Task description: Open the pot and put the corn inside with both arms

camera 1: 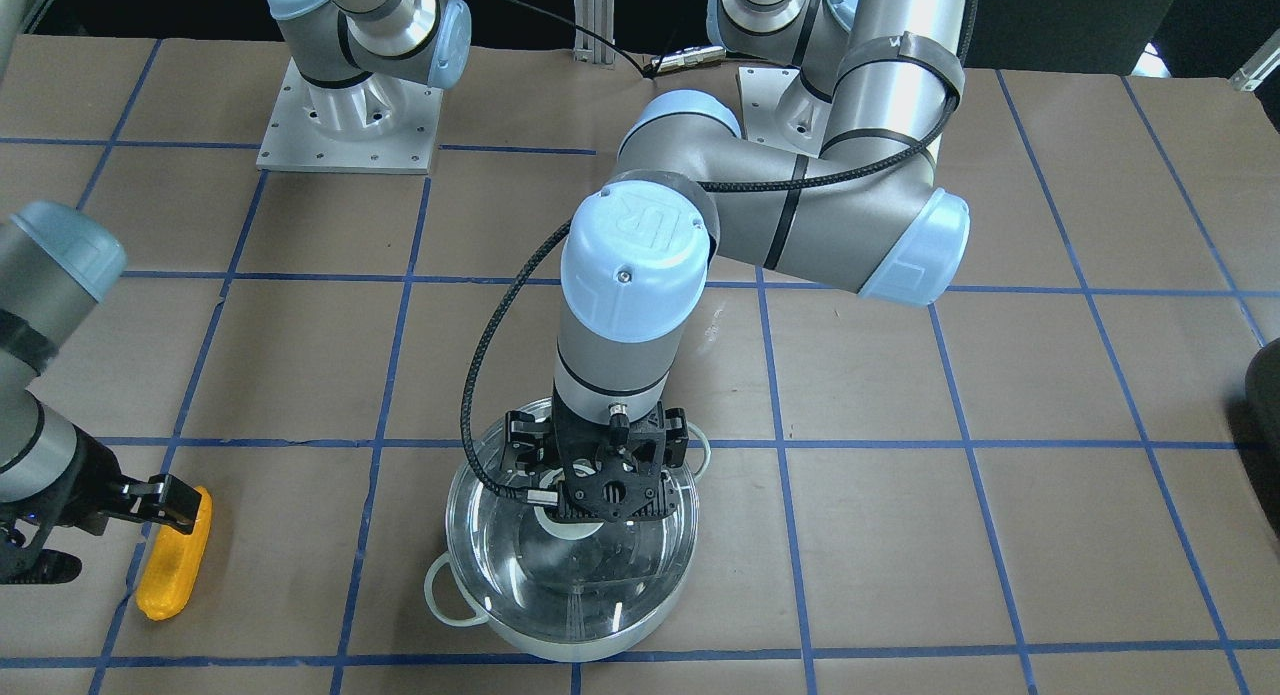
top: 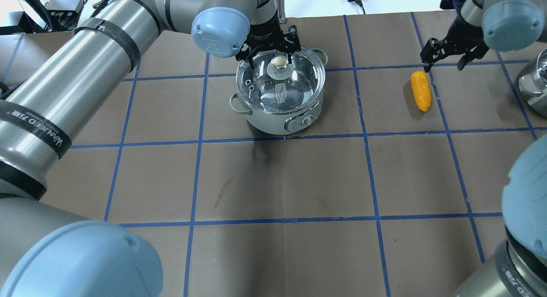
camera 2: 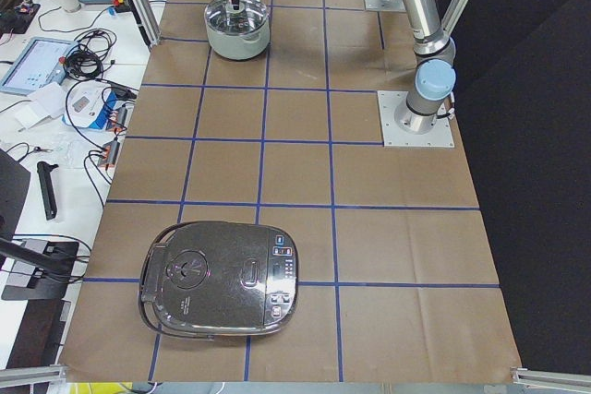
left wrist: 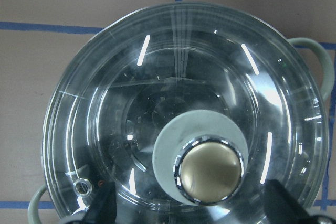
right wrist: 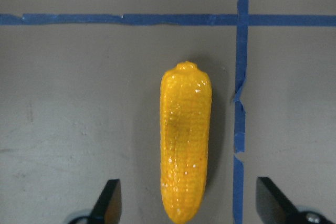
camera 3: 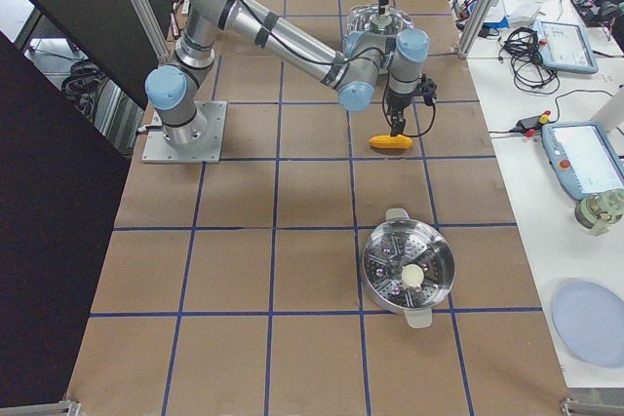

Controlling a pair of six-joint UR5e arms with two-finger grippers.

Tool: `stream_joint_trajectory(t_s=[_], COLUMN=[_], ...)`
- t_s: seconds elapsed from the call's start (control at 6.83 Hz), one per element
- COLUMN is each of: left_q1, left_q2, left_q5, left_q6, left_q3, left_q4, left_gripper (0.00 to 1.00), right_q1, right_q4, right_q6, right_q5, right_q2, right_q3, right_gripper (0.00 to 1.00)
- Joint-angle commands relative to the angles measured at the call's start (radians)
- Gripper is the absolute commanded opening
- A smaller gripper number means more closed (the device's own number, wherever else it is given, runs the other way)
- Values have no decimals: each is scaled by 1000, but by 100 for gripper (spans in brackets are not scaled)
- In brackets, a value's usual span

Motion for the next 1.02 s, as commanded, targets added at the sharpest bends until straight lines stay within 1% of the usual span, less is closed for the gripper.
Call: stream_joint_trajectory(t_s=[0.0, 0.15, 0.29, 0.44, 0.59, 0.73, 0.88], left_q1=[-1, -1, -1, -1, -1, -1, -5], left_q2=[-26, -31, -31, -31, -29, -28, -23], left_q5=[0, 0, 0, 0, -2, -2, -2], left_q6=[-3, -2, -2, 4, 2, 0, -3], left_q3=[5, 6, 6, 5, 1, 0, 1], left_q4=[28, 46, 49, 49, 49, 48, 40], left_gripper=[100, 100, 100, 93, 42, 31, 20], right_q1=[-2, -2, -2, -2, -2, -2, -2], right_q4=[-100, -100, -96, -87, -76, -30, 128], right_q6=[-2, 0, 4, 7, 7, 7, 7], right_q5=[11, 11, 11, 10, -1, -3, -4], right_q2=[75, 75, 75, 72, 67, 40, -47], right_q3=[26, 26, 24, 21, 10, -11, -54], right_gripper=[86, 65, 48, 20, 13, 13, 13])
